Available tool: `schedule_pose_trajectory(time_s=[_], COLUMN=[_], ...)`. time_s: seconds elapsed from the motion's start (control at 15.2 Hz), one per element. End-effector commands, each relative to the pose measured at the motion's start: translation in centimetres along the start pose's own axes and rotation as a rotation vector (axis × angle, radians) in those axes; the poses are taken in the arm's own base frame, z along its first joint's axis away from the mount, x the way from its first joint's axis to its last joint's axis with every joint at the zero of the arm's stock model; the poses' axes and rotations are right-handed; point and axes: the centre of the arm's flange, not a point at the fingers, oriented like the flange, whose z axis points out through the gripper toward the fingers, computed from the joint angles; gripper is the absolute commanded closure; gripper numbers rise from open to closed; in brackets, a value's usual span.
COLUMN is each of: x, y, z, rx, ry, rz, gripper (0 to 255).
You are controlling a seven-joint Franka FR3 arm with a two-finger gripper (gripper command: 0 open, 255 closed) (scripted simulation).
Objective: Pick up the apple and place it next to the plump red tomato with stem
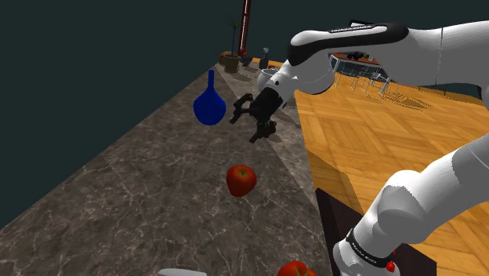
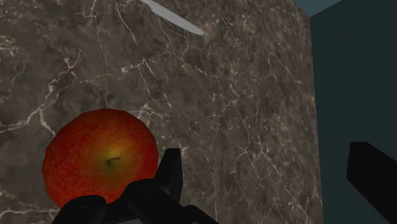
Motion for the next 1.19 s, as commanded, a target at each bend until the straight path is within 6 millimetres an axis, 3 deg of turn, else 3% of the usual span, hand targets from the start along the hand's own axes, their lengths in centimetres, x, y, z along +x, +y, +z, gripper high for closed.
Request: schedule_pose_trajectory(time_s=[0.0,0.33,0.4,0.99,1.06,1.12], x=[0.1,0.1,0.1,0.1,0.1,-1.3], y=[0.0,0.0,0.0,0.0,0.0,-0.6], z=[0.2,0.2,0.2,0.2,0.2,1.3], rx=[0.000,0.000,0.000,0.000,0.000,-0.087], ry=[0.000,0.000,0.000,0.000,0.000,0.089], rz=[0.000,0.000,0.000,0.000,0.000,0.056], gripper=[0,0,255,255,0,0])
